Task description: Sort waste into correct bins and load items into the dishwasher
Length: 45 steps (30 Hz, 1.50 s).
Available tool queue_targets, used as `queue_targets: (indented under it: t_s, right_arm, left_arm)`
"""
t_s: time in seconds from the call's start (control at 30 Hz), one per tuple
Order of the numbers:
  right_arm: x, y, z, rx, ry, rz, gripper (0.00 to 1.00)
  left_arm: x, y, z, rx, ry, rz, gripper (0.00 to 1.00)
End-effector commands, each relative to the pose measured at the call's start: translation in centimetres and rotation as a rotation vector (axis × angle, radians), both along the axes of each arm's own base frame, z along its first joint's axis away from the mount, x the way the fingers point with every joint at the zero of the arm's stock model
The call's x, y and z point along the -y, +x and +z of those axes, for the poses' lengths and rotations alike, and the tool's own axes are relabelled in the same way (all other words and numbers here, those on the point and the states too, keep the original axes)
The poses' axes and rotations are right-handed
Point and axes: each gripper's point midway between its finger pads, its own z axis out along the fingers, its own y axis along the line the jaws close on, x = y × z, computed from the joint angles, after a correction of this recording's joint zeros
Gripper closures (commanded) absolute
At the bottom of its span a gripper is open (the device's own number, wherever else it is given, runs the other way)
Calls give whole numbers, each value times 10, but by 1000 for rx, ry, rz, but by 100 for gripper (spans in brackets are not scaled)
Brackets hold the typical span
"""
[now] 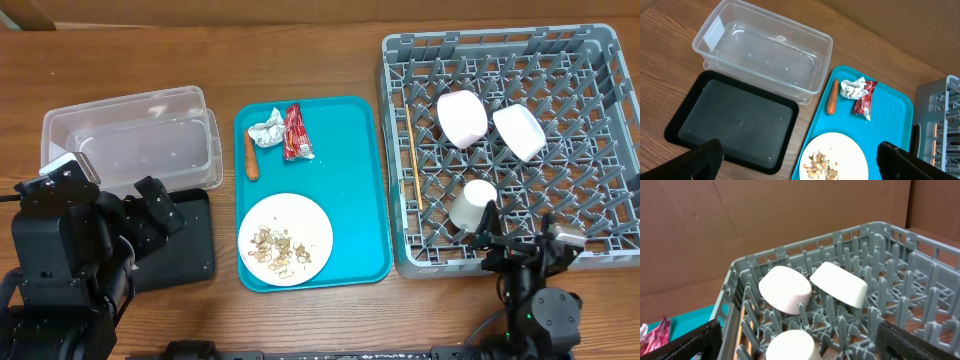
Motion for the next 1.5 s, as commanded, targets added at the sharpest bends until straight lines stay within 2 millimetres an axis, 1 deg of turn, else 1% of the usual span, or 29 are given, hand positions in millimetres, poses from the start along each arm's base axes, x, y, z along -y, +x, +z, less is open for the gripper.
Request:
queue_targets:
  t_s: [0.0,0.17,0.23,0.33,1.2,1.27,1.33,1.4,1.47]
  right_arm:
    - [1,4,-8,20,8,-7,0]
    - [0,13,-26,35,11,-7,0]
    - [-1,15,-21,78,17,-7,0]
    - [-1,18,-18,125,25,-7,0]
    - [-2,18,-19,125,25,-3,0]
    - [-2,18,-19,125,25,-3,0]
    - [-2,18,-19,125,25,-3,0]
    - [-2,18,-19,125,25,-3,0]
    - [-2,18,-19,124,25,-3,0]
  left_arm:
    - [-2,0,3,10,0,17,0]
    - [-2,0,3,10,-1,17,0]
    - [-2,0,3,10,-1,17,0]
    - [-2,0,3,10,0,17,0]
    - [-2,0,3,10,-1,17,0]
    - [14,2,1,15,-95,-23,0]
    - [30,16,13,86,-197,-56,0]
    - [61,38,24,138,-286,-223,0]
    - [80,51,24,138,-300,-352,0]
